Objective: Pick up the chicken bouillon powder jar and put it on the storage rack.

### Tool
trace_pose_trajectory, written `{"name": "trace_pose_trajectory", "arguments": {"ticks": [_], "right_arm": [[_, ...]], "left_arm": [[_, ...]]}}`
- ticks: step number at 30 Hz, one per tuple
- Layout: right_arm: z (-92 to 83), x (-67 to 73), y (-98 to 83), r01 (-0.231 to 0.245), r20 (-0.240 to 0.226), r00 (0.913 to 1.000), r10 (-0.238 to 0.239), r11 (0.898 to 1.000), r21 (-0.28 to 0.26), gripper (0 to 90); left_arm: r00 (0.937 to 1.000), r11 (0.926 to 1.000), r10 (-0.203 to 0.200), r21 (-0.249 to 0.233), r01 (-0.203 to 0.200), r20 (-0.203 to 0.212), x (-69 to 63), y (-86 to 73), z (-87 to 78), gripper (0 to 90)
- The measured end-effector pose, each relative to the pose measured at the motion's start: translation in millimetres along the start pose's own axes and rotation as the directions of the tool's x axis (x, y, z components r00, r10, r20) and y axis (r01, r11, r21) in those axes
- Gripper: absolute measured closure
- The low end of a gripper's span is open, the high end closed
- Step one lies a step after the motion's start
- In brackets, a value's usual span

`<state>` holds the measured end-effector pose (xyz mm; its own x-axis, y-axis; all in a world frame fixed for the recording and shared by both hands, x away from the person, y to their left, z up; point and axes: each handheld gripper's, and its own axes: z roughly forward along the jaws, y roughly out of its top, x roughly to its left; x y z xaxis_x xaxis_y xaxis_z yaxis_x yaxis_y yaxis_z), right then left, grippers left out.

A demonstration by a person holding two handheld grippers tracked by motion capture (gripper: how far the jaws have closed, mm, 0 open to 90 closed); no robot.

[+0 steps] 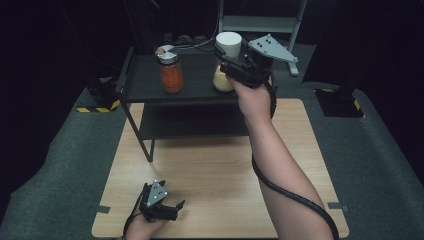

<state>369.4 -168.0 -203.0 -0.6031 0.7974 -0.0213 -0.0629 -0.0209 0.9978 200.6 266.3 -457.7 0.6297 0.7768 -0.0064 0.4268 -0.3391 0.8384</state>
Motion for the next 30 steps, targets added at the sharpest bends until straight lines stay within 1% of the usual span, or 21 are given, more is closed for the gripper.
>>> {"name": "trace_pose_trajectory", "arguments": {"ticks": [4, 7, 19, 22, 23, 24, 25, 27, 28, 29, 30], "right_arm": [[-1.0, 0.0, -0.9, 0.0, 0.0, 1.0, 0.0, 1.0, -0.003, 33.3], [-1.1, 0.5, -1.5, 0.013, -0.005, 0.9999, -0.013, 1.0, -0.004, 33.3], [-0.9, -0.2, 3.9, 0.006, -0.009, 0.9999, -0.005, 1.0, 0.018, 31.5], [-1.5, -0.1, 5.7, -0.005, -0.008, 1.0, 0.005, 1.0, 0.021, 26.9], [-1.5, -0.1, 5.7, -0.005, -0.008, 1.0, 0.005, 1.0, 0.021, 26.9], [-2.0, -0.5, 7.4, -0.004, -0.01, 0.9999, 0.005, 1.0, 0.026, 22.9], [-2.0, -0.5, 7.4, -0.004, -0.01, 0.9999, 0.005, 1.0, 0.026, 22.9], [-2.4, 1.1, 9.8, -0.001, -0.002, 1.0, 0.001, 0.999, 0.033, 17.4], [-2.8, 3.1, 11.3, -0.008, 0.011, 0.9999, 0.007, 0.999, 0.041, 10.9], [-2.8, 3.1, 11.3, -0.008, 0.011, 0.9999, 0.007, 0.999, 0.041, 10.9], [-3.2, 3.4, 11.8, -0.012, 0.012, 0.9999, 0.012, 0.999, 0.045, 8.2]], "left_arm": [[1.0, 1.0, 0.0, 0.0, 0.0, 0.001, 0.2, 0.0, 0.1, 1.2], [1.0, 1.0, 0.0, 0.0, 0.0, 0.001, -0.2, 0.0, 0.0, 1.2], [1.0, 1.0, 0.002, 0.002, -0.002, 0.003, 0.1, 0.3, 0.1, 1.2], [1.0, 1.0, 0.001, 0.002, -0.001, 0.004, 0.3, 0.3, 0.1, 1.2], [1.0, 1.0, 0.001, 0.002, -0.001, 0.004, 0.3, 0.3, 0.1, 1.2], [1.0, 1.0, 0.001, 0.002, -0.001, 0.004, 0.3, 0.3, 0.1, 1.2], [1.0, 1.0, 0.002, 0.002, -0.002, 0.005, 0.4, 0.2, 0.1, 1.2], [1.0, 1.0, 0.002, 0.002, -0.002, 0.004, 0.3, 0.4, 0.2, 1.1], [1.0, 1.0, 0.002, 0.003, -0.002, 0.005, 0.3, 0.5, 0.2, 1.2], [1.0, 1.0, 0.005, 0.004, -0.005, 0.004, 0.4, 0.7, 0.3, 1.2], [1.0, 1.0, 0.005, 0.003, -0.005, 0.004, 0.3, 0.7, 0.3, 1.2]]}}
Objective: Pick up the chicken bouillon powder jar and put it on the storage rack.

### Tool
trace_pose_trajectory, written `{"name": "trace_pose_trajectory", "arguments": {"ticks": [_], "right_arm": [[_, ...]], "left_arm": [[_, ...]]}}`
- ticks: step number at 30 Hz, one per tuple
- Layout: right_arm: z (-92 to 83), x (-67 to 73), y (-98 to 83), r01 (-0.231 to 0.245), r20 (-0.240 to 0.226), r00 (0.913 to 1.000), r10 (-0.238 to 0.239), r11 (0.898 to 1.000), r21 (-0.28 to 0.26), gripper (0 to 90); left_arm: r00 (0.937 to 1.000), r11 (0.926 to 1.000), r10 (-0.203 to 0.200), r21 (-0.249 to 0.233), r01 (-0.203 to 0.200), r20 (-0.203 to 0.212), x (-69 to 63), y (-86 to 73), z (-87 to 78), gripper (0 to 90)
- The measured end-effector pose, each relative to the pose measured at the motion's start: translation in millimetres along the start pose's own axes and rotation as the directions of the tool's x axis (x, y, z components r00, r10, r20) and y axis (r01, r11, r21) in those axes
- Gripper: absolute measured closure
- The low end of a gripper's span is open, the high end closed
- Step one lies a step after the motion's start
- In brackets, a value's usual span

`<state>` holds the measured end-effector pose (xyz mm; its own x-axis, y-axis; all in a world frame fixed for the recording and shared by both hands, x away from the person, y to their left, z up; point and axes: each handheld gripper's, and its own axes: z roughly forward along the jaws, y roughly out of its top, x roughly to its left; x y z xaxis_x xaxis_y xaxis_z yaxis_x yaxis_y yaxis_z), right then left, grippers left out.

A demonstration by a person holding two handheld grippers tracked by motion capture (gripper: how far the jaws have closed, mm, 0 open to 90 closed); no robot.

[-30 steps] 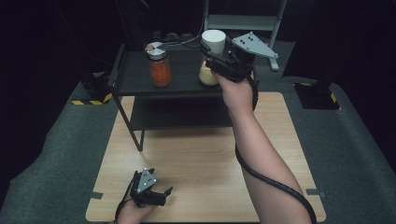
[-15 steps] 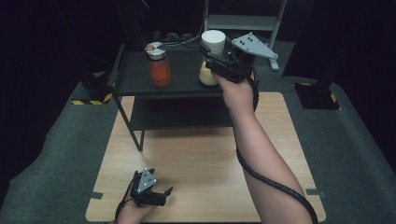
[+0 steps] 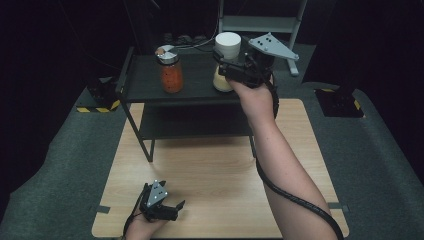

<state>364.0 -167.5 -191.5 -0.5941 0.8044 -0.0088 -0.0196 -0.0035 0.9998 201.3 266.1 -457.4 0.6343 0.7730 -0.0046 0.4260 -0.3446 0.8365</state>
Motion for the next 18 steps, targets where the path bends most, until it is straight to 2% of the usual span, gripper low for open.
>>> {"name": "trace_pose_trajectory", "arguments": {"ticks": [4, 18], "right_arm": [[-5.0, 0.7, -1.9, 0.021, -0.008, 0.9997, -0.021, 1.0, -0.006, 0.0], [-25.2, 13.5, -5.0, 0.062, -0.018, 0.9979, -0.062, 0.998, 0.004, 0.0]], "left_arm": [[1.0, 1.0, -0.003, -0.001, 0.003, -0.001, -0.4, -0.2, -0.1, 1.2], [1.0, 1.0, 0.002, 0.006, -0.002, 0.002, 0.4, 1.0, 0.5, 1.2]]}}
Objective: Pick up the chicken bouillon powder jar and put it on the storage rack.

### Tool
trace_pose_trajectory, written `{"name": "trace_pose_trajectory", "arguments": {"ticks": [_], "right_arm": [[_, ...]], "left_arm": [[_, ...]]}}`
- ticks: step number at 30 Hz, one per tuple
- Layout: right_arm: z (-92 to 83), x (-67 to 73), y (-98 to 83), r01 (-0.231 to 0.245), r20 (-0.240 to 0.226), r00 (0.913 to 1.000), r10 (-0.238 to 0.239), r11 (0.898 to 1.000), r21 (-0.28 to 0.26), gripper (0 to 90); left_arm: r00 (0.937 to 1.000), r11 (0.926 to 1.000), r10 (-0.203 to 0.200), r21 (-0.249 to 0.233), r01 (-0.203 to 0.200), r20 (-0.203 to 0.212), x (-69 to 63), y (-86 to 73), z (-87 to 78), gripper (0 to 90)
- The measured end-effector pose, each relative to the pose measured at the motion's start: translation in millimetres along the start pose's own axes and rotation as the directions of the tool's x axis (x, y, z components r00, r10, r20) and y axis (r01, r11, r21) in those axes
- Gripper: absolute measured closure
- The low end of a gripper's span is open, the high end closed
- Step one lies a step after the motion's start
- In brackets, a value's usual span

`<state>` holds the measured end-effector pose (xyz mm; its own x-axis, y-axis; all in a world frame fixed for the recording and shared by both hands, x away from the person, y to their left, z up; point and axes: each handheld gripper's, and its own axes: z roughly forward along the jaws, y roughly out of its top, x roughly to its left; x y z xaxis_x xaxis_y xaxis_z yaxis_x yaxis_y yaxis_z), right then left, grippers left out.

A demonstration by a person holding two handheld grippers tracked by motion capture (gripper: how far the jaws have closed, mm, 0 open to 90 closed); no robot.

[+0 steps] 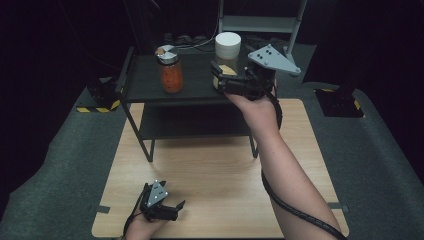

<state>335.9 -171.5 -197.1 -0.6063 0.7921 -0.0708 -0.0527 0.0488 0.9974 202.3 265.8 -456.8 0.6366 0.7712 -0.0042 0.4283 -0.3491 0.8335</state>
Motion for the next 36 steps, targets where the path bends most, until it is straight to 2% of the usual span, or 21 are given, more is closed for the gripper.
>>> {"name": "trace_pose_trajectory", "arguments": {"ticks": [8, 17, 23, 27, 36], "right_arm": [[-15.3, 7.4, -7.6, 0.04, -0.004, 0.9992, -0.04, 0.999, -0.016, 0.0], [-30.0, 9.1, -19.6, 0.043, -0.034, 0.9985, -0.044, 0.999, -0.022, 0.0], [-38.6, 12.2, -26.8, 0.051, -0.044, 0.9978, -0.051, 0.999, -0.002, 0.0], [-44.2, 14.5, -34.1, 0.072, -0.046, 0.9963, -0.072, 0.997, 0.003, 0.0], [-58.0, 16.5, -55.8, 0.072, -0.056, 0.9959, -0.071, 0.997, 0.008, 0.0]], "left_arm": [[1.0, 1.0, -0.001, 0.002, 0.001, -0.001, -0.4, 0.2, 0.3, 1.2], [1.0, 1.0, -0.002, 0.004, 0.002, 0.002, -0.1, 0.7, 0.8, 1.2], [1.0, 0.9999, 0.008, 0.009, -0.008, 0.002, -0.1, 1.6, 0.9, 1.2], [0.9999, 0.9999, 0.01, 0.01, -0.01, -0.001, -1.1, 1.9, 1.0, 1.2], [1.0, 1.0, 0.006, 0.006, -0.006, 0.0, -0.6, 1.1, 0.8, 1.2]]}}
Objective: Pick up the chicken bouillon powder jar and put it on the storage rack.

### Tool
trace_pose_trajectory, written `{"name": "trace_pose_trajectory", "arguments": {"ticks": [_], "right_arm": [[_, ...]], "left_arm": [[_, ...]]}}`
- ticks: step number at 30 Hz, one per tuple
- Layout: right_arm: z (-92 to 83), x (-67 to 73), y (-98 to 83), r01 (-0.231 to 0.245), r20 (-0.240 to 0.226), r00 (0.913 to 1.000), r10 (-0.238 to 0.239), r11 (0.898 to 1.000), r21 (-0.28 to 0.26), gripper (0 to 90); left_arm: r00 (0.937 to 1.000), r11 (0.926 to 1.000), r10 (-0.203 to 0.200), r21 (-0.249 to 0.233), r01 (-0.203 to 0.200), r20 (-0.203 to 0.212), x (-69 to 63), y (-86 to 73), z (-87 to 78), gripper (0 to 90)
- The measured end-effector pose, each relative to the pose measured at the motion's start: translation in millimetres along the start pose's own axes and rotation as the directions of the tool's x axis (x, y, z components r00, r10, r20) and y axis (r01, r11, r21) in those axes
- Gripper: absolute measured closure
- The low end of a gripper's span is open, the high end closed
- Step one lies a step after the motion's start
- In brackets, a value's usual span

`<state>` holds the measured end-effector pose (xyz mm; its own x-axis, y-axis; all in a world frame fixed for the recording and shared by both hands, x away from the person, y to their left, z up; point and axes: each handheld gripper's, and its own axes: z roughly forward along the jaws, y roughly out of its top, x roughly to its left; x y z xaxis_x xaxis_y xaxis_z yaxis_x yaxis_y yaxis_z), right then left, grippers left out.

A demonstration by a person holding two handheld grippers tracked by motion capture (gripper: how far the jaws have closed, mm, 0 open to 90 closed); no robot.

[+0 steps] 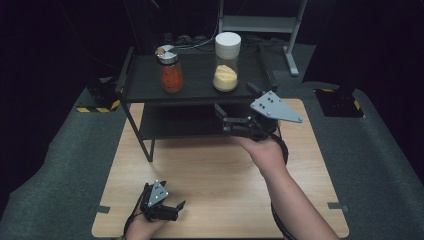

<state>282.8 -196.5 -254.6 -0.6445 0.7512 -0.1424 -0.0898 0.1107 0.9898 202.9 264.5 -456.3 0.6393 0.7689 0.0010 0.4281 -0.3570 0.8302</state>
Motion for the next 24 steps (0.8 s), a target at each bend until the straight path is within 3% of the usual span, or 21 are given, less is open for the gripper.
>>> {"name": "trace_pose_trajectory", "arguments": {"ticks": [24], "right_arm": [[-27.0, 8.3, -57.5, 0.011, -0.003, 0.9999, -0.011, 0.995, 0.102, 0.0]], "left_arm": [[1.0, 1.0, 0.005, -0.001, -0.005, 0.002, 0.0, -0.2, -0.2, 1.2]]}}
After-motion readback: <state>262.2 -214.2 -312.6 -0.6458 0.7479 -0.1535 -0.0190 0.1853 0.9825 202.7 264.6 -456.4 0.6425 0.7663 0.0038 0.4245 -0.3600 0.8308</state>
